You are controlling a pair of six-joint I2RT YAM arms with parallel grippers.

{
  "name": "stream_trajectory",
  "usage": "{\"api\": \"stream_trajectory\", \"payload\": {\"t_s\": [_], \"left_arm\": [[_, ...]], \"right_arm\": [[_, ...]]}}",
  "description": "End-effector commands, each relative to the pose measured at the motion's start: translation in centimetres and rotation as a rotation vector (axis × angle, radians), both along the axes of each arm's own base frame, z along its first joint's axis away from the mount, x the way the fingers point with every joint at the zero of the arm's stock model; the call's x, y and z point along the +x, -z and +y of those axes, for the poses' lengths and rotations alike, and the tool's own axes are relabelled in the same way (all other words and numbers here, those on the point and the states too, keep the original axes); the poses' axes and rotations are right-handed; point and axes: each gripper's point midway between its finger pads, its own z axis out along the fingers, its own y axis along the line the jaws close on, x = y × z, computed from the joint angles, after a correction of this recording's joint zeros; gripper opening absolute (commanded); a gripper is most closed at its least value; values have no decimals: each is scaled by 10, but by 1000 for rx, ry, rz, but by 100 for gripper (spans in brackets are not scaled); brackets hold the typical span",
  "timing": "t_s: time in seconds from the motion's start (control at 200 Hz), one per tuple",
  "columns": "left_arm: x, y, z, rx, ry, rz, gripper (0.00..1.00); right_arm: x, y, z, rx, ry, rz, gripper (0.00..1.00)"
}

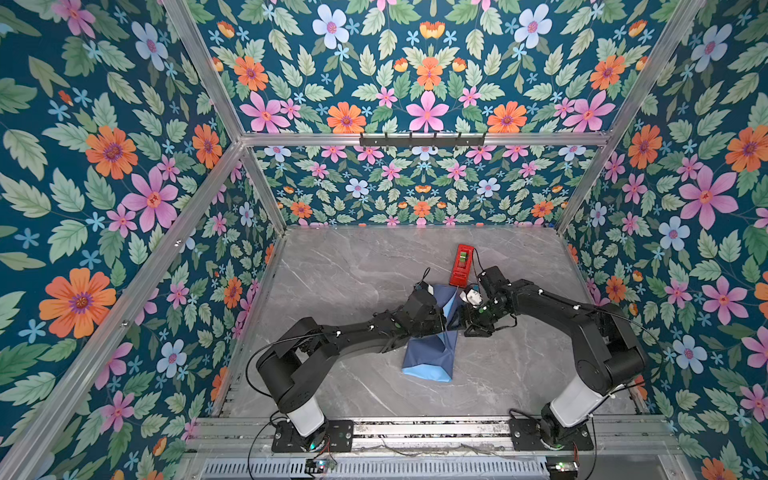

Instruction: Wrap the gift box in paper

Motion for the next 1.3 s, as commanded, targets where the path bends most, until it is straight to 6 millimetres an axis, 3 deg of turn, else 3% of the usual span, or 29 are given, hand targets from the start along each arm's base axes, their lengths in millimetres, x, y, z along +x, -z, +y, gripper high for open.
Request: {"api": "stream_trajectory", "payload": {"t_s": [0.0, 0.3, 0.325, 0.455, 0.88, 1.14, 1.295], "left_arm": [[-22, 14, 2, 8, 58, 82, 17], [-28, 20, 11, 22, 58, 94, 32], [-29, 21, 11, 22, 57, 96, 33], [-29, 19, 9, 7, 63, 98, 35], [-29, 27, 8, 27, 66, 109, 17], [-25, 14, 0, -15, 75, 89, 0], [-24, 0, -12, -74, 89, 81, 0]], "right_arm": [[-6, 20, -23, -159, 21, 23, 75], [0, 8, -25, -167, 33, -5, 75], [2, -4, -24, -155, 36, -39, 76], [3, -12, -27, -148, 50, -55, 76], [1, -9, -16, -62, 71, -30, 76], [-2, 3, -20, -86, 80, -8, 76], [-4, 5, -22, -97, 79, -5, 75]]}}
